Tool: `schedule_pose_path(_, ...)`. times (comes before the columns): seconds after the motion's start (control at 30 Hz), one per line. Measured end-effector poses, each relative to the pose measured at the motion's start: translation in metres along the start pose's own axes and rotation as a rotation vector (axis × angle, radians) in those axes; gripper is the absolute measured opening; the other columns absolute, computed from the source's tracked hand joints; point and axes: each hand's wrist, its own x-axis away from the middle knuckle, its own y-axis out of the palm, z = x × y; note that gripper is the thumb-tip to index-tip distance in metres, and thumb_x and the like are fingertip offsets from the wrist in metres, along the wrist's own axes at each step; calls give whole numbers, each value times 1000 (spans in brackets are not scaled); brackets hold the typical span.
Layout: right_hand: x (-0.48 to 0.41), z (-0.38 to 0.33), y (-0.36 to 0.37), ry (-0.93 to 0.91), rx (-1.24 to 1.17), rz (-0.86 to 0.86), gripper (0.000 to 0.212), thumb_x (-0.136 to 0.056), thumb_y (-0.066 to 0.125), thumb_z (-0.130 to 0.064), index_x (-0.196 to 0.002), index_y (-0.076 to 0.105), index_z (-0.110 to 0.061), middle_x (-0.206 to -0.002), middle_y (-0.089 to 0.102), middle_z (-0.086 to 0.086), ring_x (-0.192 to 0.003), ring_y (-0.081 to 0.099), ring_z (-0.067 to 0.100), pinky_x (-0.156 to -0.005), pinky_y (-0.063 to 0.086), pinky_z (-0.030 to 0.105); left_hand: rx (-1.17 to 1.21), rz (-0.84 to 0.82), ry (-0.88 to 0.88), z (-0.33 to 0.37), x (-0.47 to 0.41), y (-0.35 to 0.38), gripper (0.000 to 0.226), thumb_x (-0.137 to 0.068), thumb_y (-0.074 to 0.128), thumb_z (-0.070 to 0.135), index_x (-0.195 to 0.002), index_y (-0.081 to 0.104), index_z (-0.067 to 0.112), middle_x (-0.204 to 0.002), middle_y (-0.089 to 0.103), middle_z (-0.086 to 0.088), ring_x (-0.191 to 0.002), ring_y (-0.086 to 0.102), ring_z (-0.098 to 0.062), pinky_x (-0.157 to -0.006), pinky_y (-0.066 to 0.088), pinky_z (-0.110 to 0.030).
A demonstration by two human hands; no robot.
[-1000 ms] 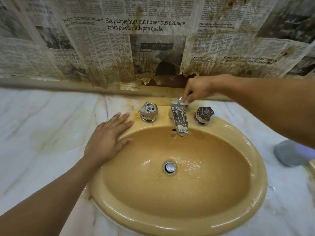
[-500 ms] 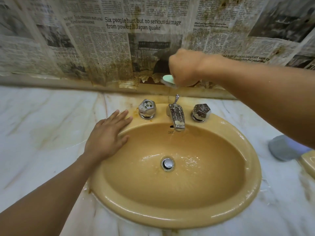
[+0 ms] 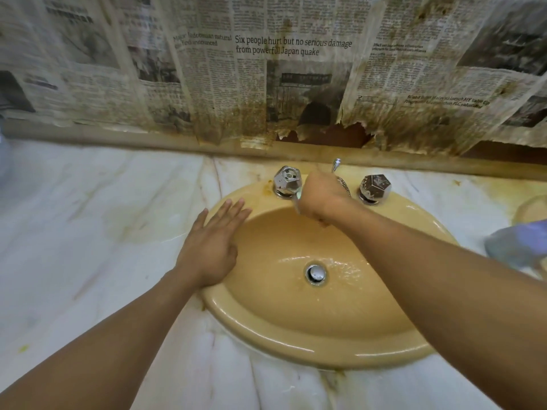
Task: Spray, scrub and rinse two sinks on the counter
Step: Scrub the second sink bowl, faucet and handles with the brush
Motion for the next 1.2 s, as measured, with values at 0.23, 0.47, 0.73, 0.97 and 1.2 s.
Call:
schedule_pose_path(0.23,42,-16,52,251,-694,183,25,-98,61,-19,-107,69,2,-114,60,12,-58,62,32,-35,53,38,57,-12,-25,-6,-4,-2,88,-92,62,33,-162,9,44,-169,-8,23,-154,-16,1,-128,7,-45)
schedule_pose_path(0.47,40,-18,58,-46,-276,136,23,-97,57,-19,-111,72,-9,-112,63,17,-101,64,38,-73,50,37,0,-48,-42,-7,-10,-3,89,-93,60,41,-161,4,47,-169,-14,23,-153,-24,-2,-127,3,-53)
schedule_pose_path(0.73,6,-45,29,-270,148,118,24,-99,48,-7,-117,64,-6,-115,61,15,-110,63,36,-73,44,37,-3,-36,-66,-6,-12,-5,85,-93,57,43,-161,6,48,-169,-10,23,-154,-21,-4,-125,1,-58)
schedule_pose_path(0.97,-28,-83,-4,-349,365,-24,25,-99,57,-15,-122,64,-8,-117,62,13,-92,59,30,-75,50,36,80,-6,-91,-8,-14,-5,82,-91,60,40,-159,16,50,-168,-1,28,-156,-13,-4,-124,-2,-61)
schedule_pose_path(1.2,-46,-108,-35,-370,666,-171,27,-98,59,-13,-118,68,2,-85,59,8,-66,52,19,-58,44,31,116,41,-100,-9,-14,0,77,-92,61,42,-158,21,50,-167,3,30,-157,-4,-4,-124,-2,-62)
